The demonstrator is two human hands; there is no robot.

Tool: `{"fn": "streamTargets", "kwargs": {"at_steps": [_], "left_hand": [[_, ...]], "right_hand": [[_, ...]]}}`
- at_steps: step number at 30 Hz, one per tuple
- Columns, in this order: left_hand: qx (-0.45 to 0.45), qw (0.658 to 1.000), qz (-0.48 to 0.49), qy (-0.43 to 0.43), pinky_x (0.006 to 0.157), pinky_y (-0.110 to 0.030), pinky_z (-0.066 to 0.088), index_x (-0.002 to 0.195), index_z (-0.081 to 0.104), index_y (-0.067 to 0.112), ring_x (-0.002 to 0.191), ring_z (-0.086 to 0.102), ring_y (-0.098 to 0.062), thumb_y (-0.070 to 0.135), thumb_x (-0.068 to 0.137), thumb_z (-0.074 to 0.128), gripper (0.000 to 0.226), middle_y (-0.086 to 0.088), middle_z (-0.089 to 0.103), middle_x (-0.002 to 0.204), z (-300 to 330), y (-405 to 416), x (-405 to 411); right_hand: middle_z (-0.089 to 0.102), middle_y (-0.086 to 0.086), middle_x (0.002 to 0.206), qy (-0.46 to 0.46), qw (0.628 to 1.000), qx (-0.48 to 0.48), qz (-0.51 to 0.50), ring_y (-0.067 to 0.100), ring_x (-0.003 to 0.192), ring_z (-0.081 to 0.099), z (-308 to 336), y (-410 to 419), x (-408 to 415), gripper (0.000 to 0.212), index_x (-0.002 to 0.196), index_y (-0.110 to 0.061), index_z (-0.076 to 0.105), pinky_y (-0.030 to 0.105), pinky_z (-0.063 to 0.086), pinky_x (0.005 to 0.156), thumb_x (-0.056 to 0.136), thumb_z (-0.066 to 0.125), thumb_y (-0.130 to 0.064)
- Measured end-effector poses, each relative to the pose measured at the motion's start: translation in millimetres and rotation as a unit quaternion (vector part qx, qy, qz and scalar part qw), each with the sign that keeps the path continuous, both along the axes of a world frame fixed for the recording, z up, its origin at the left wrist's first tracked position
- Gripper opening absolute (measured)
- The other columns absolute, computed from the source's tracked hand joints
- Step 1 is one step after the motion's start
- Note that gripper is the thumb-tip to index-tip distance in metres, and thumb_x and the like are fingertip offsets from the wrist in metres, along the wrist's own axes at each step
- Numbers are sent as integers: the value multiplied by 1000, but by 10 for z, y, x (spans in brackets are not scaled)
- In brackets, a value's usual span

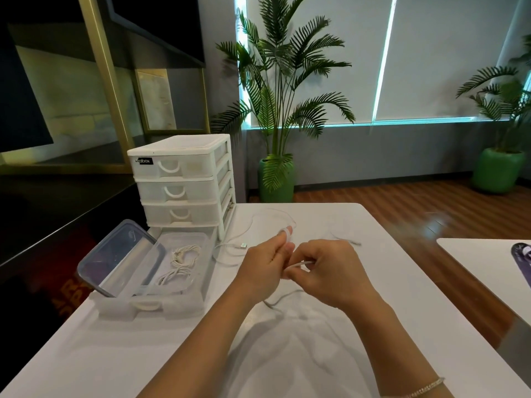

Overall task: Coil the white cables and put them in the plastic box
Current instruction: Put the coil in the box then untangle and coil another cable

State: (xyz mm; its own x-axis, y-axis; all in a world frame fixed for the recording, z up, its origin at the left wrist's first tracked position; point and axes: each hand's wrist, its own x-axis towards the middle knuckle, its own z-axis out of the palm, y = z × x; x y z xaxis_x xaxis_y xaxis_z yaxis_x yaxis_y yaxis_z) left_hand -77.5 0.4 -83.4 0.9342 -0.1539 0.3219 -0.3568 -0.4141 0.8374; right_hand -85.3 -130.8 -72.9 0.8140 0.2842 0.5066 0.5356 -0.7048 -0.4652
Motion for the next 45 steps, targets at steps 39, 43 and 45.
{"fn": "streamTargets", "kwargs": {"at_steps": [39, 43, 45], "left_hand": [[-456, 844, -144, 244, 38, -17, 40, 54, 50, 14, 33, 33, -8, 30, 102, 25, 56, 2, 35, 40, 82, -104, -86], [-443, 842, -168, 256, 49, -23, 46, 52, 52, 15, 43, 41, -12, 33, 100, 23, 59, -1, 41, 44, 89, -108, -98], [-433, 846, -169, 260, 51, -24, 45, 52, 54, 15, 46, 43, -13, 33, 100, 24, 60, -3, 44, 47, 101, -96, -99]], "right_hand": [[65, 11, 83, 239, 924, 297, -23, 27, 84, 62, -77, 141, 116, 48, 90, -8, 61, 42, 53, 82, 96, 32, -45], [63, 4, 71, 198, 942, 269, -39, 19, 75, 62, -65, 116, 114, 42, 82, -13, 58, 41, 53, 83, 96, 31, -42], [58, -3, 65, 173, 951, 252, -48, 11, 68, 57, -58, 103, 109, 39, 77, -19, 55, 32, 52, 76, 97, 29, -41]]}}
